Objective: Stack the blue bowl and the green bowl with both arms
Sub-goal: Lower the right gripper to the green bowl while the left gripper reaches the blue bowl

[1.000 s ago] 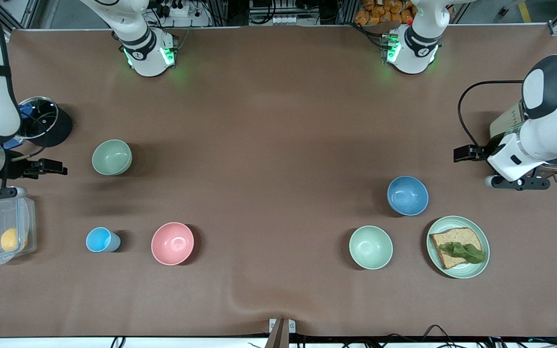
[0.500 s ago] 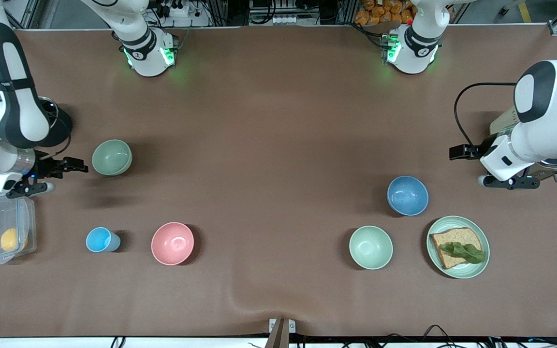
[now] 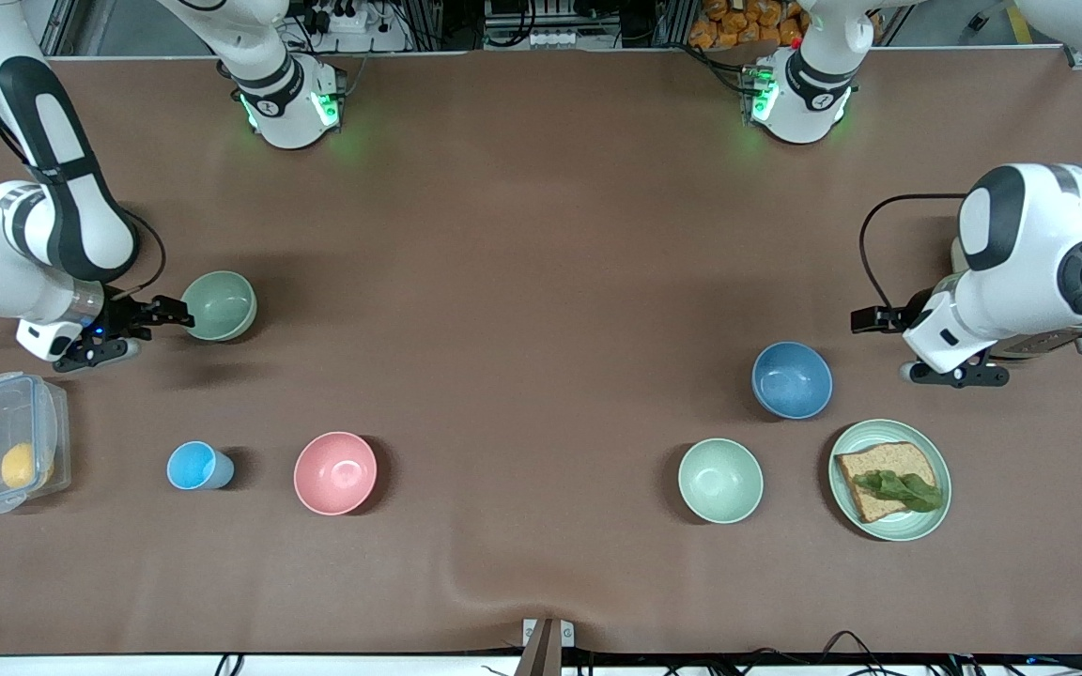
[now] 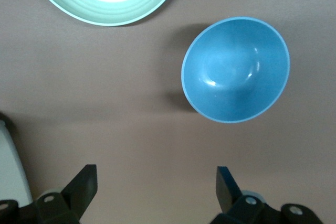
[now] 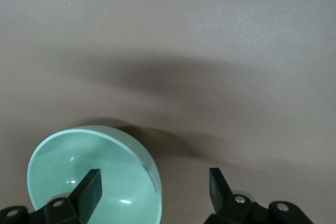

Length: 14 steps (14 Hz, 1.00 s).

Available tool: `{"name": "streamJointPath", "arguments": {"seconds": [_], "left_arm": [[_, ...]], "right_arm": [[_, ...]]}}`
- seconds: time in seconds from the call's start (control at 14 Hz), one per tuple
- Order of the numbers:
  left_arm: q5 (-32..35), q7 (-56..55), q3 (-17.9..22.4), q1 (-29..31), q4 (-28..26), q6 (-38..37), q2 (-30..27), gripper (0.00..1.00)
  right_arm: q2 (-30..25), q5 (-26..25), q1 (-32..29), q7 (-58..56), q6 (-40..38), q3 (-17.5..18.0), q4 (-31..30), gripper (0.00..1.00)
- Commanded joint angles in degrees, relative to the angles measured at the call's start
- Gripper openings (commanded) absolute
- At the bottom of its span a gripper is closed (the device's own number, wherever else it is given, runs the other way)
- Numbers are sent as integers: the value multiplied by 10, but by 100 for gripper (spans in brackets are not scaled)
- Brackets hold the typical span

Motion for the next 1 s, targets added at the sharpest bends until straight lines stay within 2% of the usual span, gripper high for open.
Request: {"name": "streamJointPath", "arguments": {"seconds": [0.0,0.07,0.36,0.43,0.57,0.71,0.79,0.93], "left_arm": [[11,-9,-5,5,-1,27,27,100],[11,-10,-5,3,-1,39,39,100],[11,-16,-5,-10,-2,93,72,100],[11,-25,-5,-13,-2,103,81,100],[11,-45,-5,-25,-2,126,98,100],[11,-45,-5,-24,5,137,119,100],[11,-45,-5,-26,5,146,123,100],[11,-45,-5,-27,6,163,138,100]], "right_arm": [[-12,18,-16,-45,12,11,-21,73],[-7,18,-16,-58,20,10,-22,73],[3,18,-24,-84,53,11,-38,57],[3,18,-25,-85,54,11,-38,48],[4,18,-25,-90,54,11,-38,22],[3,19,-25,-90,54,11,-38,4],[4,19,-24,-90,54,11,-37,0],[1,21,-20,-90,53,11,-37,0]]}}
